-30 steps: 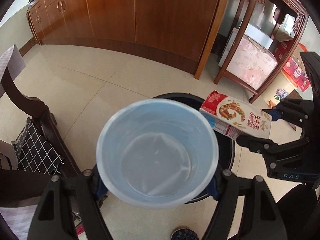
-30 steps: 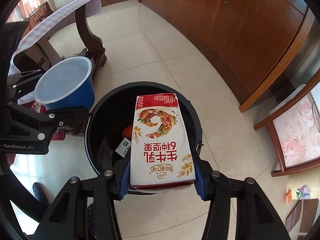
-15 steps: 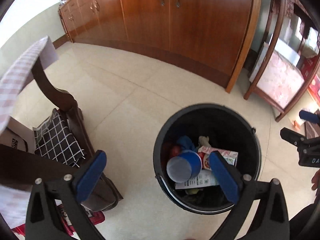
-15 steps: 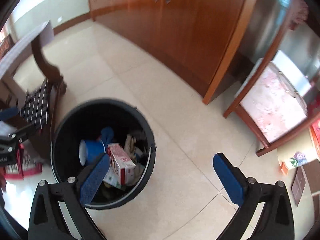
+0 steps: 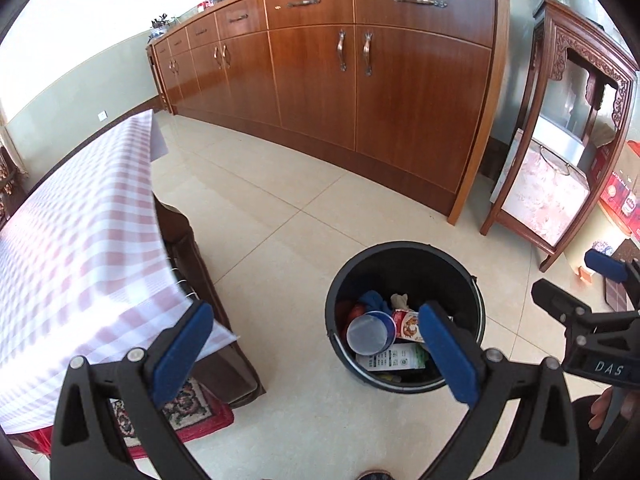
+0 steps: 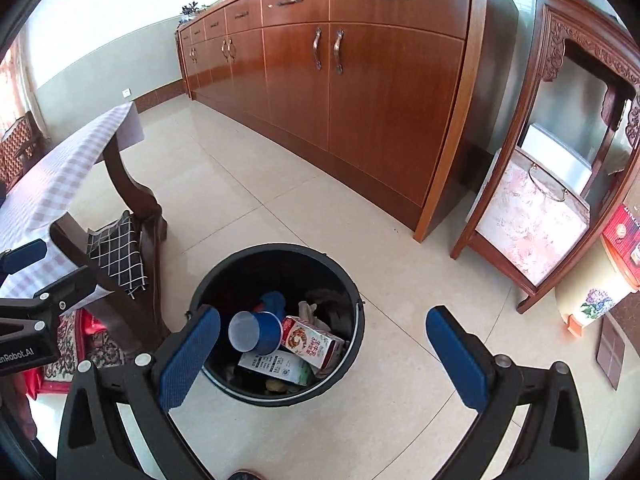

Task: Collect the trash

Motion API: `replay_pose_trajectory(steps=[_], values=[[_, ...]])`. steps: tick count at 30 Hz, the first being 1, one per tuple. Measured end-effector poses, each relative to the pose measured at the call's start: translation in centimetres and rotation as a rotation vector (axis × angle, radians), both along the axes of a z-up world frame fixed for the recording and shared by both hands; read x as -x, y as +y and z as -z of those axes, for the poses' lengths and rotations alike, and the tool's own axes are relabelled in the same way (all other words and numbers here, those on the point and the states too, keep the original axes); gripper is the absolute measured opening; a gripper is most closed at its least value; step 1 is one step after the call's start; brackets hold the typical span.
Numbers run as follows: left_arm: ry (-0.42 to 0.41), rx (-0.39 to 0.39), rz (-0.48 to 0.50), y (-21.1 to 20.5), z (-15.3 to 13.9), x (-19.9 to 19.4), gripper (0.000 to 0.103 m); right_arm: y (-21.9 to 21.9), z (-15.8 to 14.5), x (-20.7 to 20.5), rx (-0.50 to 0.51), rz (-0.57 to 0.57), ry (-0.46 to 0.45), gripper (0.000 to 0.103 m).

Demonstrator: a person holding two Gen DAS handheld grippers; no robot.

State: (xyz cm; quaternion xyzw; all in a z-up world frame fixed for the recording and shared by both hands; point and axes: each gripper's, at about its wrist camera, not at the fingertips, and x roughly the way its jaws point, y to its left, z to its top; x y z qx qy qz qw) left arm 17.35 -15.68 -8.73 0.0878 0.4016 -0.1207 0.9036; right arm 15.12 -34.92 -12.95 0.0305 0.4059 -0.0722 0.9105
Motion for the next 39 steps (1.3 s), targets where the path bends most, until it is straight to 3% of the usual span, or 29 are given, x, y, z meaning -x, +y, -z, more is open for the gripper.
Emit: replay_pose_trajectory(steps=[11,27,39], values=[[-0.053,0.047,-0.066,4.2,-4.3,4.8,0.103,4.9,-6.9,6.2,0.046,-0.051,-0.097,0.103],[-0.269,0.082,-0.165,10.3,-13.2,12.6,0.103,10.7,-15.4,14.2,0.089,-0.112,-0.263,0.103],[-0.289,0.102,-0.19,12.1,-13.2,14.1,0.103,11.9,-18.2,15.0,0.11,-0.116,-0.312,0.103]])
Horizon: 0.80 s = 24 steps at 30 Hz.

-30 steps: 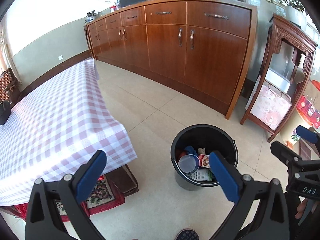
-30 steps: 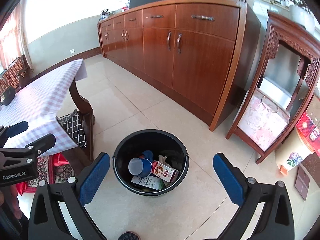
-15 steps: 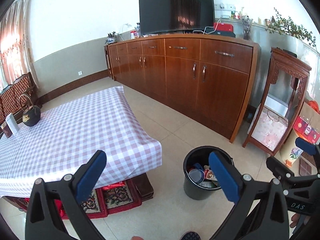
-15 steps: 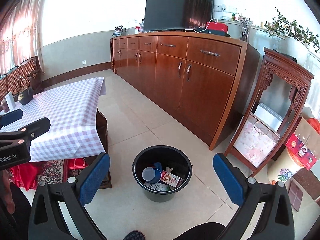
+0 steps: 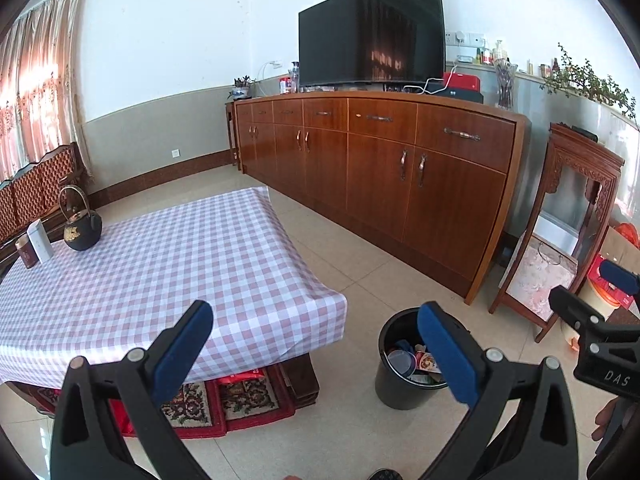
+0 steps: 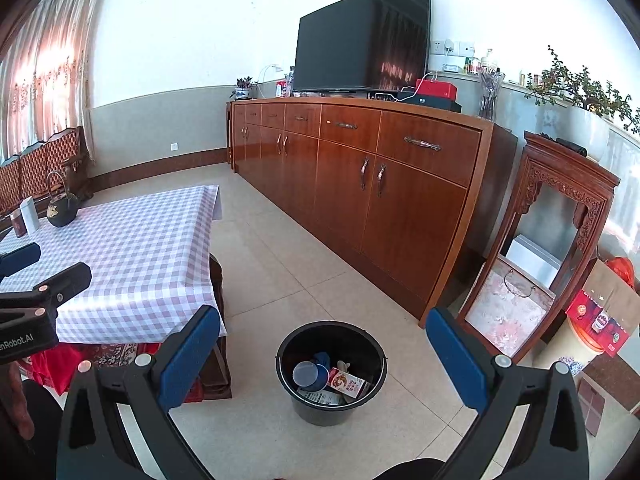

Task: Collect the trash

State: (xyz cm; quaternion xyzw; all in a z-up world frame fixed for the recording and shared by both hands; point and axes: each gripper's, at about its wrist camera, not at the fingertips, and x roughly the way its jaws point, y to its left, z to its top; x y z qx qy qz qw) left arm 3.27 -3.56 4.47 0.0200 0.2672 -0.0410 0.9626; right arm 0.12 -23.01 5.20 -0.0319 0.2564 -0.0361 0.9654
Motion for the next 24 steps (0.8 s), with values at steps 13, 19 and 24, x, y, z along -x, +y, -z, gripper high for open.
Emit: replay_pose_trajectory(steps=[13,19,24], values=[[0.006,-0.022,0.026,-0.8,0.5,0.3,0.103,-0.8,0.9,0.0,-0.014,0.01,0.022,0.103],[-0.006,-0.042,0.033,-1.4,0.3,0.5,0.103,-0.8,1.0,0.3,-0.021,0.014,0.016,0.103],[-0.009,-0.036,0.037,-1.2,0.3,0.5,0.103,-0.9,1.0,0.2,-0.023,0.013,0.016,0.103]])
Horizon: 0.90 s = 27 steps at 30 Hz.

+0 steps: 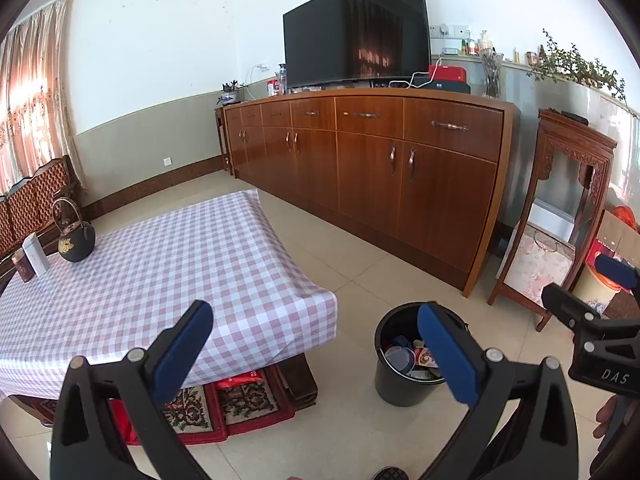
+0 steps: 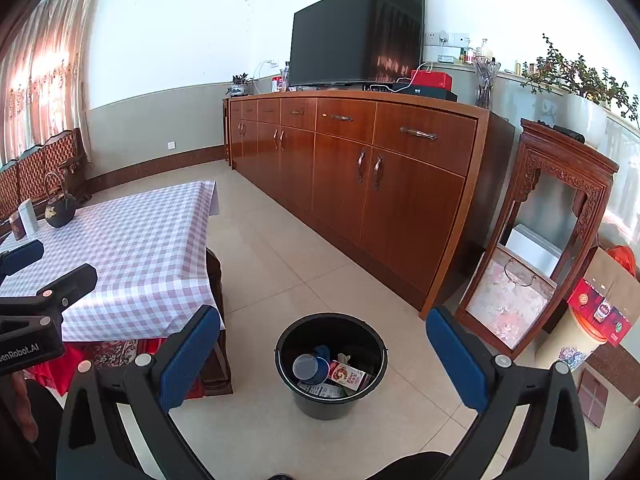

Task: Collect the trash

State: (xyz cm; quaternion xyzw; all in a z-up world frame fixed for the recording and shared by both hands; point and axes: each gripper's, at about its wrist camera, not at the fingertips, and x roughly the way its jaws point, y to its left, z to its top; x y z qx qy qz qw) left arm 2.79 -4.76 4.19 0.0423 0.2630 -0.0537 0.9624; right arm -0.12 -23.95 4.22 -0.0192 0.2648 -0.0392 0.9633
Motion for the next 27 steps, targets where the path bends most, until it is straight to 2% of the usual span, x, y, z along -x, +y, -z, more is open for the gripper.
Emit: replay_pose_trajectory(steps=[27], values=[[-0.001,-0.011,0.02,-0.48,0.04,0.07,0.103,-0.34,0.26,0.0,-0.007,0.005,0.003,0.103]])
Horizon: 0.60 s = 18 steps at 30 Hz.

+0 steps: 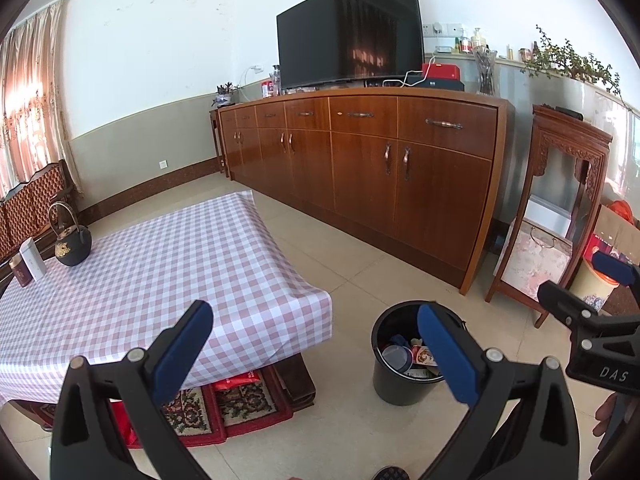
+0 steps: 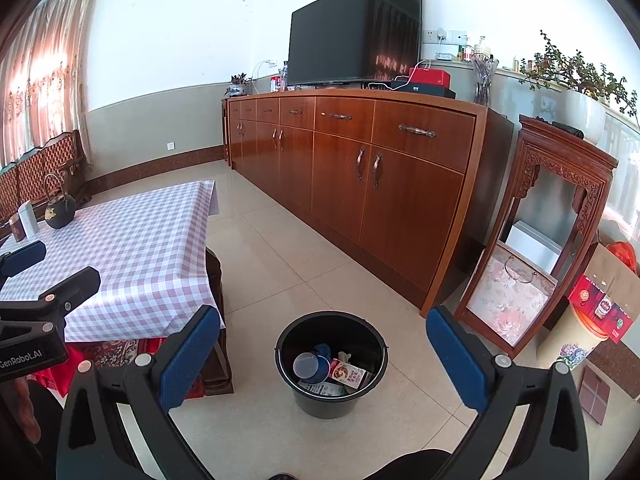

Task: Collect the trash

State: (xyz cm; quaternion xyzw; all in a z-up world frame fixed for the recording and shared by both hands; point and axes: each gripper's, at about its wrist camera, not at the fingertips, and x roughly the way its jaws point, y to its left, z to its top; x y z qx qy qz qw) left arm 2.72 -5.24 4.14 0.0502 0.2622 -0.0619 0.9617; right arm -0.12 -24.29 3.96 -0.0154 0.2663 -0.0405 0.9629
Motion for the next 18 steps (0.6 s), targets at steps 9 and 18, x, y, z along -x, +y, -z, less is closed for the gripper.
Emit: replay_pose_trajectory(steps=[9,18], values=[[-0.002,0.0,-0.004,-0.05,0.03,-0.08,0.103,-0.13,-0.01,0.01,-0.001,0.0,0.0,0.103],[-0.004,-0.002,-0.002,-0.13,0.1,-0.08,0.103,-0.22,-0.01,-0.03,-0.008,-0.001,0.003,0.103]])
